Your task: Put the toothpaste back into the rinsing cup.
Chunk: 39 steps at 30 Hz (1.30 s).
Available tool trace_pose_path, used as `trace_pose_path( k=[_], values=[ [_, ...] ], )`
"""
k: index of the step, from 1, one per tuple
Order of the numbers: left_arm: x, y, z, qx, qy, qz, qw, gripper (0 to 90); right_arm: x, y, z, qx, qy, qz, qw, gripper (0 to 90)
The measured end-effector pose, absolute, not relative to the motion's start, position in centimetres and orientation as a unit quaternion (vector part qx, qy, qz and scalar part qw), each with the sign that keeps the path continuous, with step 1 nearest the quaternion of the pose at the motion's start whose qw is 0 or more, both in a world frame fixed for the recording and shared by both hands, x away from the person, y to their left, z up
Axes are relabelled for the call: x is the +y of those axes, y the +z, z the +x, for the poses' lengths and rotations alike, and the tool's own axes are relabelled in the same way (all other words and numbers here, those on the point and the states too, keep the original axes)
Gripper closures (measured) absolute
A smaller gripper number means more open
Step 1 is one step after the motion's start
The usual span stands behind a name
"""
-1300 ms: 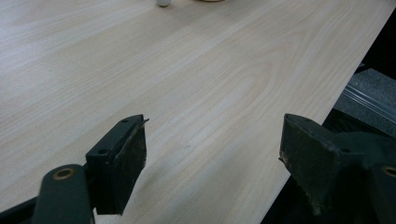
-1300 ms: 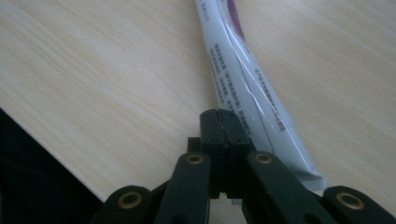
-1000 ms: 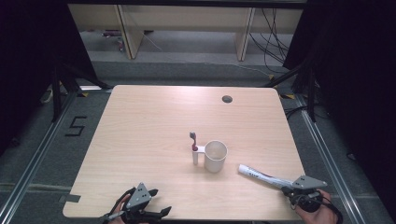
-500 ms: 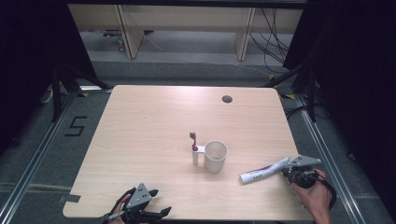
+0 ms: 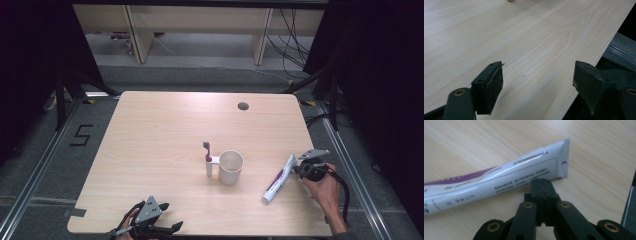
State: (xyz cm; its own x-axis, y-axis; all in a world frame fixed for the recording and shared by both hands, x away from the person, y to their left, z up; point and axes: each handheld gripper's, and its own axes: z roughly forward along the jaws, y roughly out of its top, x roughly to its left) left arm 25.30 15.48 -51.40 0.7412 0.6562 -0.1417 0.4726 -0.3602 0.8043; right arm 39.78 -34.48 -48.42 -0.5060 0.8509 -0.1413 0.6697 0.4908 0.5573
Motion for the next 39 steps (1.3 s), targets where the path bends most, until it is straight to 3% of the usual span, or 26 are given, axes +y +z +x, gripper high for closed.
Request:
trace_pose_path(
  k=[16, 19, 22, 26, 28, 32, 39],
  values=[
    [15.6, -51.2, 25.2, 0.345, 0.103, 0.821, 0.443, 24.1, -32.1, -48.4, 42.3, 0.844, 0.215, 0.453, 0.19, 86.4],
    [15.5, -51.4, 25.3, 0.347, 0.101, 0.818, 0.447, 24.1, -32.4, -48.1, 42.1, 0.839, 0.216, 0.462, 0.188, 80.3],
    [15.5, -51.2, 25.3, 0.349, 0.103, 0.816, 0.45, 24.0, -33.1, -47.5, 41.8, 0.829, 0.22, 0.479, 0.189, 65.7],
    [15.6, -51.2, 25.2, 0.349, 0.102, 0.817, 0.447, 24.1, -33.7, -46.3, 41.0, 0.813, 0.249, 0.501, 0.164, 53.0],
    [15.6, -51.3, 25.3, 0.348, 0.105, 0.815, 0.45, 24.1, -33.8, -46.3, 40.7, 0.808, 0.275, 0.488, 0.183, 52.1],
    [15.6, -51.2, 25.3, 0.348, 0.105, 0.816, 0.449, 24.1, -33.1, -45.5, 39.5, 0.813, 0.266, 0.503, 0.126, 48.2],
    [15.7, -51.3, 25.4, 0.344, 0.107, 0.822, 0.442, 24.1, -32.3, -46.2, 39.4, 0.813, 0.275, 0.501, 0.114, 42.1]
  ],
)
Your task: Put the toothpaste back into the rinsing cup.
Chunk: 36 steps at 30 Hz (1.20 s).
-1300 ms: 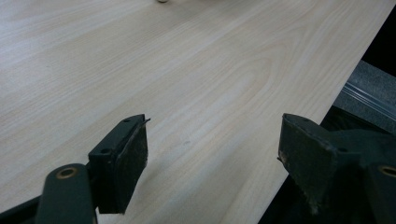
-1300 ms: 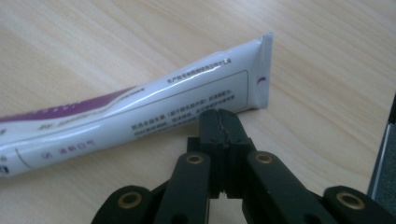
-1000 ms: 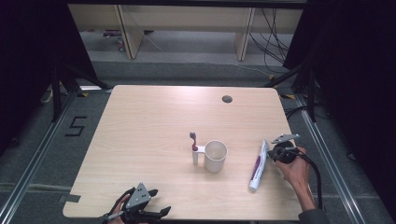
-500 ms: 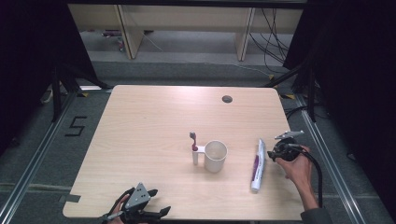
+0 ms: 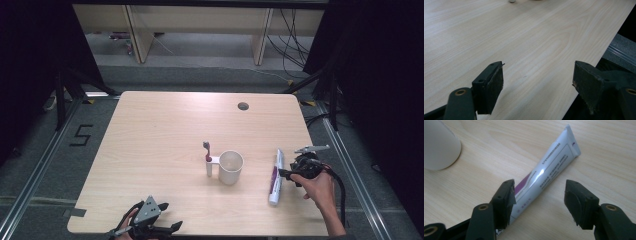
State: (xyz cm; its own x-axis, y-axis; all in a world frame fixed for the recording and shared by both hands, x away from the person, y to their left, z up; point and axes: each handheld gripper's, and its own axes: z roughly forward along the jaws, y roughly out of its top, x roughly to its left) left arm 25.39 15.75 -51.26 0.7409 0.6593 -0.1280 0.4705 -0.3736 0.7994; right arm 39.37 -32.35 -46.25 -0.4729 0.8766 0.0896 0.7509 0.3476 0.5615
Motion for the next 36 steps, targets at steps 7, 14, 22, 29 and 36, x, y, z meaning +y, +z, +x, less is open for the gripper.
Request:
trace_pose_path(
  k=[7, 14, 22, 29, 36],
  values=[
    [15.7, -51.2, 25.3, 0.343, 0.104, 0.824, 0.439, 24.1, -31.1, -46.9, 39.4, 0.816, 0.263, 0.505, 0.094, 41.5],
    [15.6, -51.3, 25.4, 0.35, 0.105, 0.817, 0.447, 24.0, -30.4, -47.7, 39.9, 0.809, 0.259, 0.519, 0.099, 40.9],
    [15.5, -51.3, 25.2, 0.351, 0.104, 0.816, 0.447, 24.0, -29.8, -47.8, 40.2, 0.808, 0.241, 0.53, 0.094, 43.1],
    [15.5, -51.3, 25.2, 0.347, 0.103, 0.817, 0.448, 24.0, -29.6, -47.4, 40.8, 0.823, 0.218, 0.517, 0.087, 48.6],
    [15.5, -51.3, 25.2, 0.344, 0.104, 0.821, 0.444, 24.0, -29.3, -47.3, 41.1, 0.824, 0.2, 0.525, 0.065, 54.5]
  ],
)
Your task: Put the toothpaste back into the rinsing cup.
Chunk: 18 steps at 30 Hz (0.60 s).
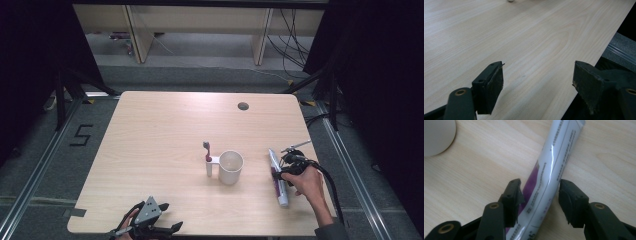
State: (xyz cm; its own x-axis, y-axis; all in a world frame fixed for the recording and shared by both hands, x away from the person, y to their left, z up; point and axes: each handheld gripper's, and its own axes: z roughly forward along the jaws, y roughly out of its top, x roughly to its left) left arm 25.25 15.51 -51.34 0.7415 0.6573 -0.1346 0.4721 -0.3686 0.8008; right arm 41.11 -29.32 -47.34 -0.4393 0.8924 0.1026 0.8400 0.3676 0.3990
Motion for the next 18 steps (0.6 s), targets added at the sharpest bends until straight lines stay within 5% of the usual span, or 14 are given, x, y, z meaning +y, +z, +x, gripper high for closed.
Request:
trace_pose_path(
  k=[13, 18],
  values=[
    [15.6, -51.2, 25.3, 0.341, 0.108, 0.825, 0.438, 24.0, -28.6, -46.6, 41.2, 0.86, 0.186, 0.474, 0.036, 75.1],
    [15.5, -51.3, 25.2, 0.344, 0.106, 0.82, 0.444, 24.0, -28.1, -46.7, 41.3, 0.87, 0.167, 0.463, 0.033, 74.9]
  ],
)
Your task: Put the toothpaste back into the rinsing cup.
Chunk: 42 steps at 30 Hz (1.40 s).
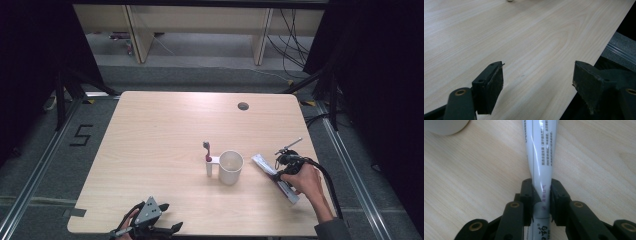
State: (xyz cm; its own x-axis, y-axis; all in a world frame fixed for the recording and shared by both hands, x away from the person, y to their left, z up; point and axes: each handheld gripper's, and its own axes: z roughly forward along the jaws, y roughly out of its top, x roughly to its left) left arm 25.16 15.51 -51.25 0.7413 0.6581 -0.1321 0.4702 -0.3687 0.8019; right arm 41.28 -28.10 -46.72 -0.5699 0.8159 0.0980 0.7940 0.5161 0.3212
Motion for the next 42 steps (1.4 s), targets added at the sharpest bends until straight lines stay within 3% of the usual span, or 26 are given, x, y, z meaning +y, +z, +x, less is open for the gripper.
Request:
trace_pose_path(
  k=[42],
  values=[
    [15.4, -51.4, 25.2, 0.343, 0.102, 0.818, 0.45, 24.0, -25.0, -47.1, 43.0, 0.902, 0.016, 0.432, -0.005, 76.3]
  ],
)
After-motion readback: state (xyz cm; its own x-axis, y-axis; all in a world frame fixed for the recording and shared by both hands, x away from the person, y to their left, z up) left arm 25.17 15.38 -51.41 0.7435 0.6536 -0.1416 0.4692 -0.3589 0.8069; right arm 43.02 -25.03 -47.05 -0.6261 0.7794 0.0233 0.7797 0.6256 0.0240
